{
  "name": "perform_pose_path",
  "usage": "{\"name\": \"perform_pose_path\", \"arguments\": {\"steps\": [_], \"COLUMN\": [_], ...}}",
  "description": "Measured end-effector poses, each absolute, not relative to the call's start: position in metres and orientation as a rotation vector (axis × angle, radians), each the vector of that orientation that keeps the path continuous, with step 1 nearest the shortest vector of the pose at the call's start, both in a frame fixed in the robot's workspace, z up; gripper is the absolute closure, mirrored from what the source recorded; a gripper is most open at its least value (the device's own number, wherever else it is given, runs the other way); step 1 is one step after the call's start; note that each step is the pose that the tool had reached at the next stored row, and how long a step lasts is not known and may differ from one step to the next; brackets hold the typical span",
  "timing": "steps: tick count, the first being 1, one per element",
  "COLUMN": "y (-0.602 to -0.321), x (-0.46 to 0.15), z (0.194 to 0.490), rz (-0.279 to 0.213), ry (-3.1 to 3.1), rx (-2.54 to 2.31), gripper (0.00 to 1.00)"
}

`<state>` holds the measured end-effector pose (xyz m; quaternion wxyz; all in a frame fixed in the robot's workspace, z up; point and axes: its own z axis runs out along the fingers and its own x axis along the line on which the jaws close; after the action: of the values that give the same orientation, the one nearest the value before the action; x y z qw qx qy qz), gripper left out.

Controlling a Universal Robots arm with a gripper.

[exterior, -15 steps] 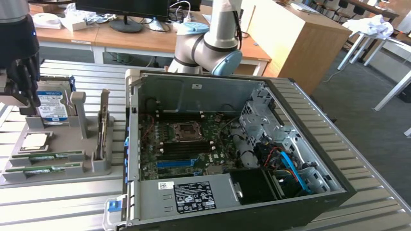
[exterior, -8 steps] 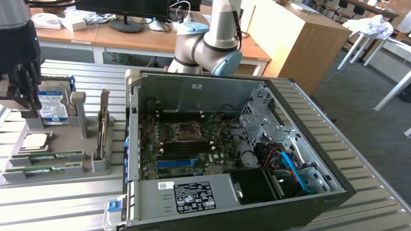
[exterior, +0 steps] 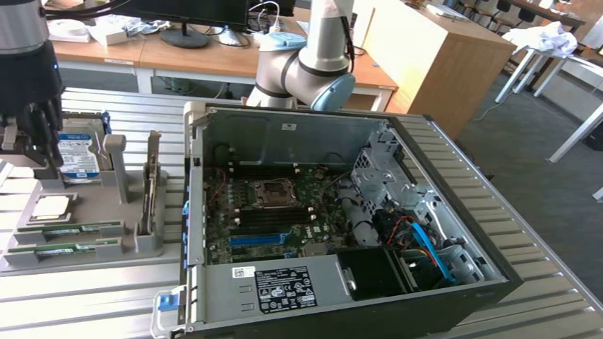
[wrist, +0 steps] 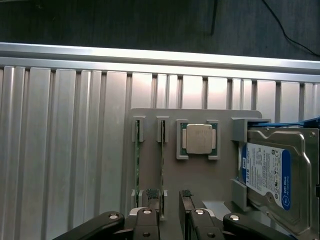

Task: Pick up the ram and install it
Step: 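Pick up the ram and move it above insertion slot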

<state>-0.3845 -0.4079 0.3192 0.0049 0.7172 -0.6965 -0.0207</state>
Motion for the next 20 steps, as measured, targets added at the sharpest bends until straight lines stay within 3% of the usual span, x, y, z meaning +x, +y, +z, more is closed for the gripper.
{"name": "perform_pose_path", "arguments": {"steps": [20], "y": [-0.408], "x": [-0.384], "z": [0.298], "rz": [-0.061], "ry": [-2.183], "rx": [2.248], "gripper": [0.7]}}
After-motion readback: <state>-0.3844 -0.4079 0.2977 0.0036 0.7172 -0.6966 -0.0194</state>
